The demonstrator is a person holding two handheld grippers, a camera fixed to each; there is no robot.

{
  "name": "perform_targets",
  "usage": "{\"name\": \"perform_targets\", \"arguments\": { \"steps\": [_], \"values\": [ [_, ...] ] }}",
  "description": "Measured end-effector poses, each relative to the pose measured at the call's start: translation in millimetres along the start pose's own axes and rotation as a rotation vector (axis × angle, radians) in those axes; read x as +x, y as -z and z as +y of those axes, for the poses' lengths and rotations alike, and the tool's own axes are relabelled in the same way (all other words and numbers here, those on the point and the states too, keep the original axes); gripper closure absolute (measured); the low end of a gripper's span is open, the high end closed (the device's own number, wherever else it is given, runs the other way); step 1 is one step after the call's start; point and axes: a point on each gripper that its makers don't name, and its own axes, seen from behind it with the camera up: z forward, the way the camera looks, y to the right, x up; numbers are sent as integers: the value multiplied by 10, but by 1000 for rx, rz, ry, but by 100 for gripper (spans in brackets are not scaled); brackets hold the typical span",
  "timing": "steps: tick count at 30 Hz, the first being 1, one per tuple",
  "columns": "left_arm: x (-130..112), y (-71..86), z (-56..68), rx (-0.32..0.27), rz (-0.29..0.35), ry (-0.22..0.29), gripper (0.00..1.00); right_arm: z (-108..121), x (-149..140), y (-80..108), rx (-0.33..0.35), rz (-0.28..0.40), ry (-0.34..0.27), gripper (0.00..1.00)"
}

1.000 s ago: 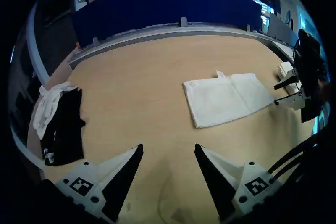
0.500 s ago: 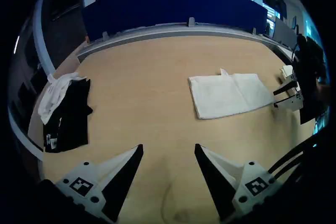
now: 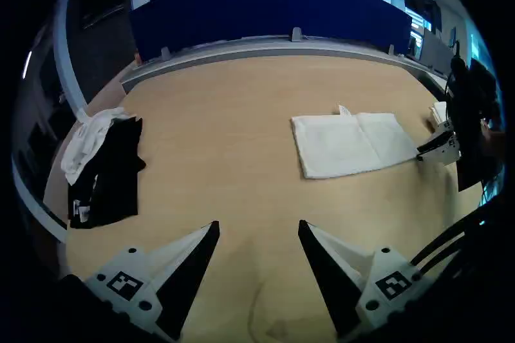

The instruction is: Fold towel

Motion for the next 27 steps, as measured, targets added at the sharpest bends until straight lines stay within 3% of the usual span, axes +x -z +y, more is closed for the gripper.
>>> {"name": "perform_targets", "arguments": {
  "steps": [10, 20, 27],
  "values": [
    [-24, -14, 6, -1, -2, -15, 9, 7, 32, -34, 3, 12, -15, 95],
    [-26, -22, -20, -3, -3, -19, 10, 19, 118, 5, -13, 33, 0, 97],
    [-11, -13, -54, -3, 1, -16, 9, 3, 355, 154, -13, 77, 13, 97]
  ]
}}
